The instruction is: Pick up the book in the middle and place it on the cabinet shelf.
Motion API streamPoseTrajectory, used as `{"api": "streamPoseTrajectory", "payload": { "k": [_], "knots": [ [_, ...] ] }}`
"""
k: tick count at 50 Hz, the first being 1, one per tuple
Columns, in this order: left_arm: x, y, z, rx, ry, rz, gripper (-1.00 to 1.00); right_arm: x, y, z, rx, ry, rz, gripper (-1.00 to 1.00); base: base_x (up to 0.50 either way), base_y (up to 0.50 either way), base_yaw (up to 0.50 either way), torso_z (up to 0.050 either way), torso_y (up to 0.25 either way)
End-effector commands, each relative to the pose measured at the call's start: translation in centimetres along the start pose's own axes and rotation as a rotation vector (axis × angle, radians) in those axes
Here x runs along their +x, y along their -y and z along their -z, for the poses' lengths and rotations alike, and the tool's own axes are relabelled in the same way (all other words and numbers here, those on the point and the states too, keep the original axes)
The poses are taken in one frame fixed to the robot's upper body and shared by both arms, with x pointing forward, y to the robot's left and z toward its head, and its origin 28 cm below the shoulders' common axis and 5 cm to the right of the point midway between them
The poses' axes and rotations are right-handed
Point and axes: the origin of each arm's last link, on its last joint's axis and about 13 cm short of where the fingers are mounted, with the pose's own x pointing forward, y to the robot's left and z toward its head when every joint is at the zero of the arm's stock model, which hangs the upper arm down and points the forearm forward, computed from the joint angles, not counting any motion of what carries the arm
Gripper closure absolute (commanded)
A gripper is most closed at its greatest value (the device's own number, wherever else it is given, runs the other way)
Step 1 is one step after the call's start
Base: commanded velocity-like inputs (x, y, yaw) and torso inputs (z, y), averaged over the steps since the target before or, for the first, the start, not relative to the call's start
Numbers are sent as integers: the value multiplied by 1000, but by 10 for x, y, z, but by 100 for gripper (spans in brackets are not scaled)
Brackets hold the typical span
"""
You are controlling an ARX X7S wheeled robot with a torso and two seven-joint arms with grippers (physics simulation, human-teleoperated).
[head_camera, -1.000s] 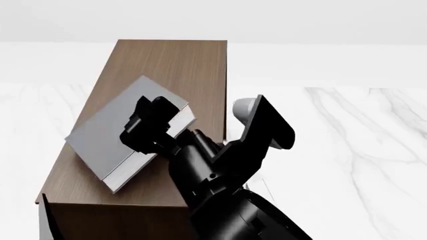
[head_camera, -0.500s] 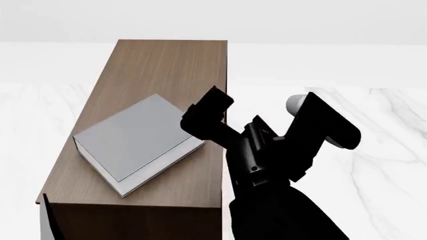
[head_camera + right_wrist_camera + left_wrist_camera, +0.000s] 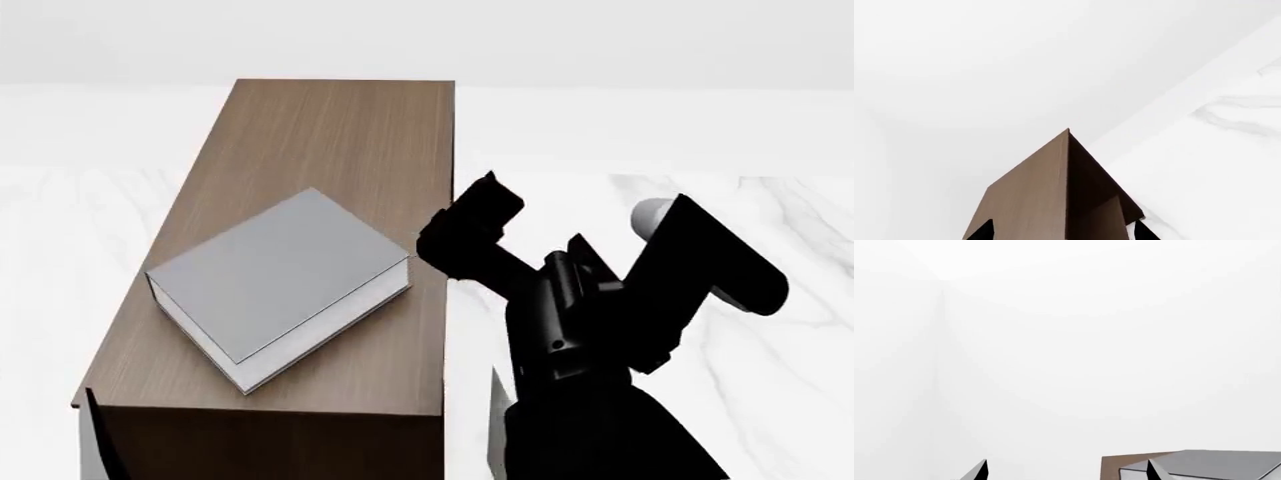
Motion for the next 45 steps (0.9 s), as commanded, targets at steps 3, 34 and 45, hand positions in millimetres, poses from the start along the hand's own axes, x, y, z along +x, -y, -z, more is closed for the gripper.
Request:
{"api": "streamPoseTrajectory", "payload": {
  "k": [3, 34, 45],
  "knots": [
    [3, 0, -2, -4, 14, -8, -100, -7, 20, -7, -24, 84, 37, -100, 0, 0, 0, 0, 0],
    [26, -12, -6, 26, 47, -111, -100, -48, 85, 0, -525, 619, 143, -100, 0, 0, 0, 0, 0],
    [35, -22, -10, 52, 108, -180, -100, -60, 107, 9, -643, 826, 203, -100, 0, 0, 0, 0, 0]
  ]
}}
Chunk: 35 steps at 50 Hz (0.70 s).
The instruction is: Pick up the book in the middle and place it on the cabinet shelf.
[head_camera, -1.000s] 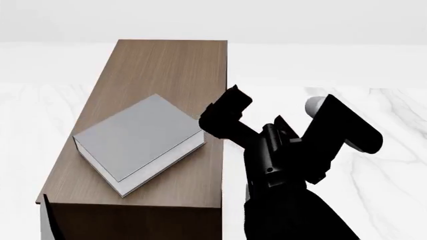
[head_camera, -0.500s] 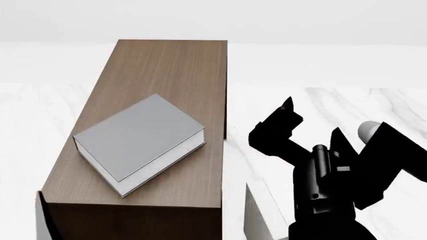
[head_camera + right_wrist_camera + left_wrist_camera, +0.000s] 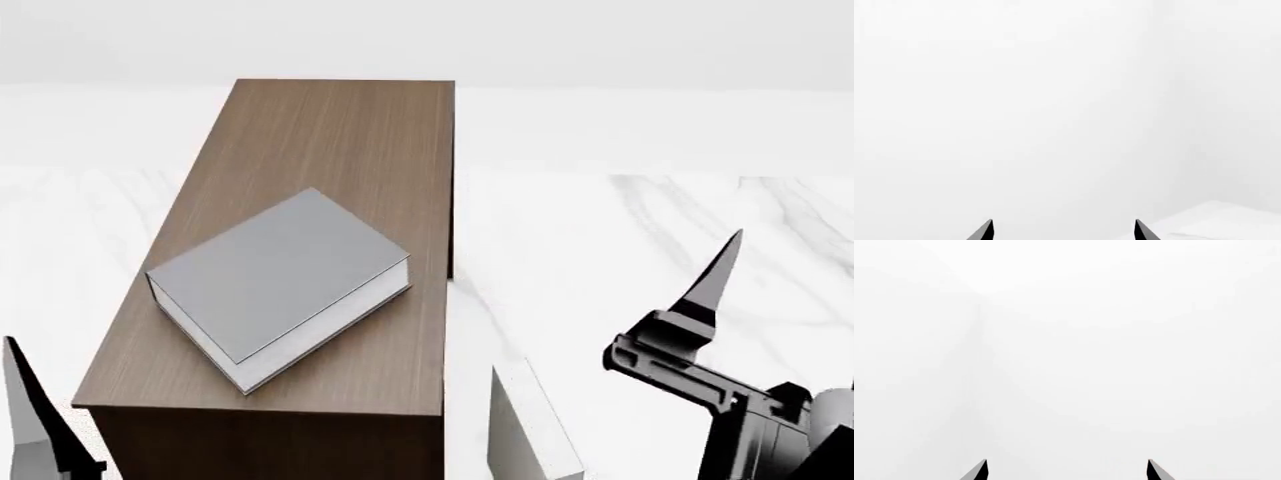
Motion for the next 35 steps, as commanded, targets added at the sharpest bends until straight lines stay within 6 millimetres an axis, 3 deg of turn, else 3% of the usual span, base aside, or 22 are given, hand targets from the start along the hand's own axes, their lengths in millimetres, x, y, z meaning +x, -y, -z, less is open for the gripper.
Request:
{"api": "streamPoseTrajectory", "payload": {
  "k": [1, 8, 15, 27, 35],
  "knots": [
    [13, -7, -5, 19, 68, -69, -100, -13, 18, 7, -129, 217, 29, -100, 0, 0, 0, 0, 0],
    [22, -16, -7, 39, 126, -145, -100, -16, 20, 4, -172, 334, 44, -100, 0, 0, 0, 0, 0],
    [36, -28, -17, 75, 205, -229, -100, -4, 25, -12, -181, 449, 105, -100, 0, 0, 0, 0, 0],
    [63, -55, -34, 166, 362, -367, -100, 24, 40, -62, -162, 617, 247, -100, 0, 0, 0, 0, 0],
    [76, -74, -56, 222, 465, -447, -100, 27, 47, -94, -166, 759, 306, -100, 0, 0, 0, 0, 0]
  ]
}}
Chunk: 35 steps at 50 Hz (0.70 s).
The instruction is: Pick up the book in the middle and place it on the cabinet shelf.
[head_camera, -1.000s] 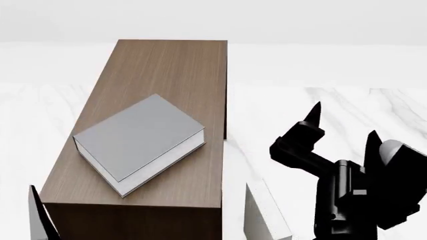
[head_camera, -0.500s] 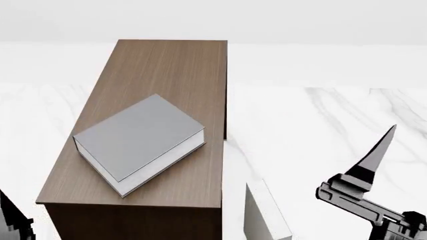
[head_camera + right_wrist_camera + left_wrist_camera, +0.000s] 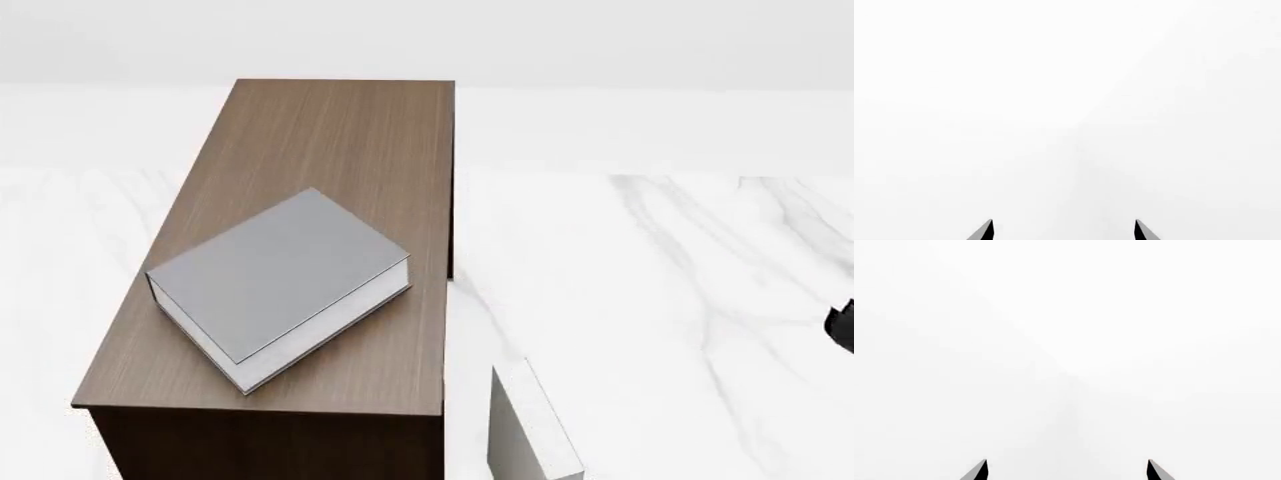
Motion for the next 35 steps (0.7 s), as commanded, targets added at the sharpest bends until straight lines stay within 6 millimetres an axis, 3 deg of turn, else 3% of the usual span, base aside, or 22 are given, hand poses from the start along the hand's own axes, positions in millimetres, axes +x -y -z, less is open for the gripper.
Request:
{"api": "streamPoseTrajectory", "payload": {
  "k": [1, 10, 17, 24, 35],
  "knots": [
    [35, -21, -16, 69, 164, -120, -100, 33, 12, -32, -1, 193, 103, -100, 0, 0, 0, 0, 0],
    [63, -43, -42, 123, 312, -209, -100, 58, 28, -71, 6, 346, 200, -100, 0, 0, 0, 0, 0],
    [78, -59, -59, 173, 391, -269, -100, 66, 41, -94, 6, 454, 257, -100, 0, 0, 0, 0, 0],
    [85, -70, -68, 202, 412, -315, -100, 66, 46, -97, -3, 487, 276, -100, 0, 0, 0, 0, 0],
    [84, -68, -67, 208, 407, -319, -100, 64, 45, -92, 2, 469, 272, -100, 0, 0, 0, 0, 0]
  ]
}}
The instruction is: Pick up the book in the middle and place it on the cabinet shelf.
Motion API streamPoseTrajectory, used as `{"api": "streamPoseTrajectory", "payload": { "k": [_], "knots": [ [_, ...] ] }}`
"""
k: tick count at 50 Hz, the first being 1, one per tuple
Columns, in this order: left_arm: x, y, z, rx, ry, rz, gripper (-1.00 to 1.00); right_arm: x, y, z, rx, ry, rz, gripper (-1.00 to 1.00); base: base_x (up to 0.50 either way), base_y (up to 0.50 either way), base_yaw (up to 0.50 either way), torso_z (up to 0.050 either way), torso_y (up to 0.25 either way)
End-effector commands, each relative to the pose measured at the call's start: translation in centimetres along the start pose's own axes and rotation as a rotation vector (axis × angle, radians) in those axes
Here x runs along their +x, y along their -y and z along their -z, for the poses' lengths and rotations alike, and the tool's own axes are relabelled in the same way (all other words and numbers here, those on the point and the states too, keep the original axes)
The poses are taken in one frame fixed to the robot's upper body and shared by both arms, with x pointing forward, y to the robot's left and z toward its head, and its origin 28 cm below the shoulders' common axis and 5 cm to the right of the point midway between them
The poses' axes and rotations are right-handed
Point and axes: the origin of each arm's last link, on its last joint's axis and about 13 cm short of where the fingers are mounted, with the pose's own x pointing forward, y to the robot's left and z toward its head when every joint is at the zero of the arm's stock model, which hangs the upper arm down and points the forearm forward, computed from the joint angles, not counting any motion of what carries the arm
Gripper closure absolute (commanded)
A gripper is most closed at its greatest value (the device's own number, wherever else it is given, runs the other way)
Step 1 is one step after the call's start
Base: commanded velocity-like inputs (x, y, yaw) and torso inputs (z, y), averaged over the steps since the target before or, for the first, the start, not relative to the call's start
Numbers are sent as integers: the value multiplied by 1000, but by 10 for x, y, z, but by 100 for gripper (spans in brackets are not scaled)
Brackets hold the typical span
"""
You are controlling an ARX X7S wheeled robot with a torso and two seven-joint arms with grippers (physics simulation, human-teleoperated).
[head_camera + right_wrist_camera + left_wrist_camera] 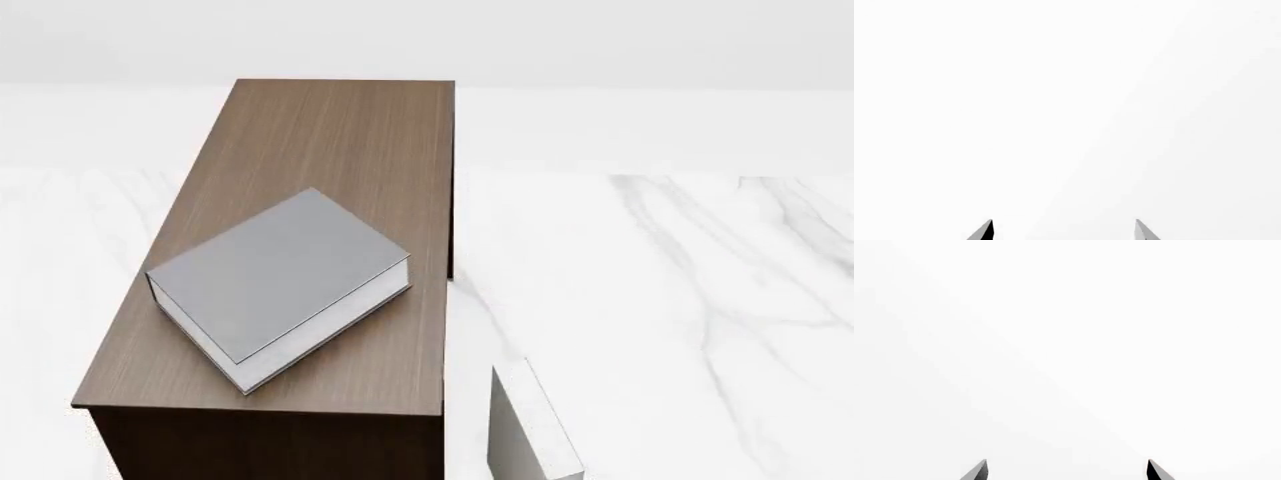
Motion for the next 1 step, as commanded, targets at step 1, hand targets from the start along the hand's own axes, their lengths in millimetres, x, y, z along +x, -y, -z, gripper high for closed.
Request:
{"api": "streamPoseTrajectory", "payload": {
  "k": [1],
  "knots": [
    [8, -6, -3, 34, 35, -26, -100, 4, 4, -3, -10, 41, 15, -100, 0, 0, 0, 0, 0]
  ]
}}
